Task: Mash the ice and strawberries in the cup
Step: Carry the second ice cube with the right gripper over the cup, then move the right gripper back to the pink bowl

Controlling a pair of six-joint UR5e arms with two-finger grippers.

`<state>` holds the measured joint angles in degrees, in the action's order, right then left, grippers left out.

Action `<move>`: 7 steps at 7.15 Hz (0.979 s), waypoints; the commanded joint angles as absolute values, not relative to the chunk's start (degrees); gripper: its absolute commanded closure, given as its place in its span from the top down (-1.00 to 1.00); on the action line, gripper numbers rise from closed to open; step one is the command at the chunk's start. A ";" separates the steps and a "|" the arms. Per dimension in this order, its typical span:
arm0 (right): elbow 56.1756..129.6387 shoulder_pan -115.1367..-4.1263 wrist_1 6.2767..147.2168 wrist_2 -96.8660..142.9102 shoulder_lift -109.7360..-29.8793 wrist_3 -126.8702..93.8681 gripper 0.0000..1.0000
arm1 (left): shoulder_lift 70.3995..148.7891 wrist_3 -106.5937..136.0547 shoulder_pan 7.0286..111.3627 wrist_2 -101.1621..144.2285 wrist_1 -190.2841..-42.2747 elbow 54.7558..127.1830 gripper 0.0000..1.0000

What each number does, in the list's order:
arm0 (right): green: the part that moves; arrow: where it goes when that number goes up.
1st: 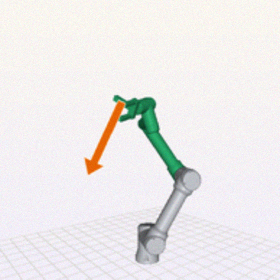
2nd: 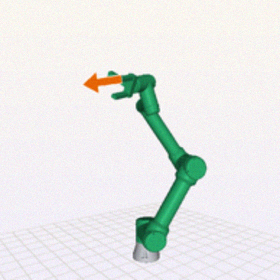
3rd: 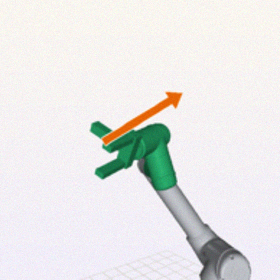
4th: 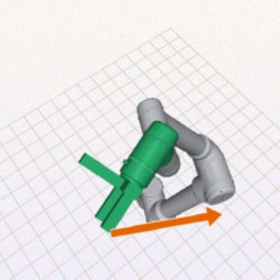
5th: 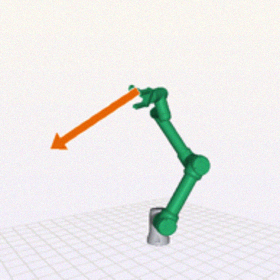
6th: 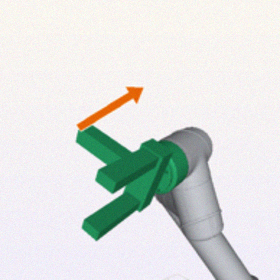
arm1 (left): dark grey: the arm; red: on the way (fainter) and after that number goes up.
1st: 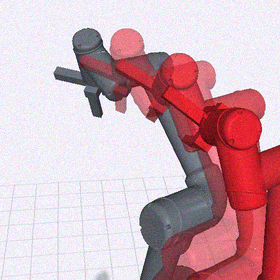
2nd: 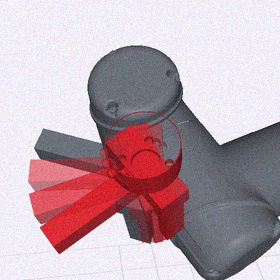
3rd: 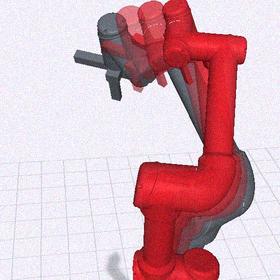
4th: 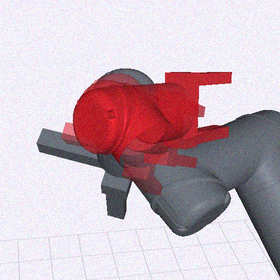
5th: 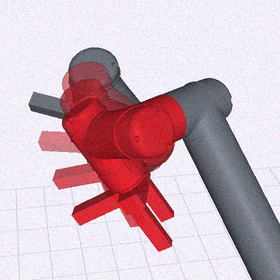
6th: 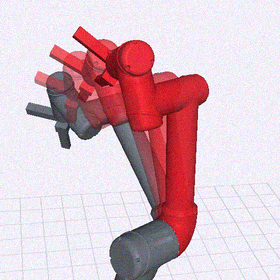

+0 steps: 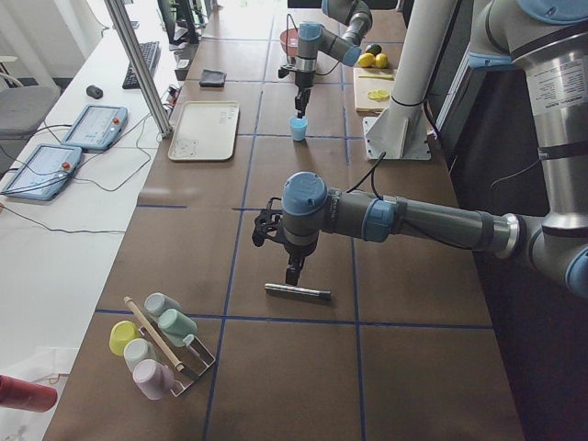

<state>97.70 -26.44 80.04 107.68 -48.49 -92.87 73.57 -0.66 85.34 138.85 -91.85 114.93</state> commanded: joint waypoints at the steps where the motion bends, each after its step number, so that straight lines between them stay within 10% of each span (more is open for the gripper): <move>1: 98.26 -26.28 80.16 107.49 -49.04 -92.55 0.99 | 73.56 -0.79 85.25 138.78 -91.93 114.79 1.00; 7: 115.56 -47.26 79.90 123.83 -80.10 -65.30 0.99 | 73.48 -0.36 85.34 138.61 -91.67 114.70 1.00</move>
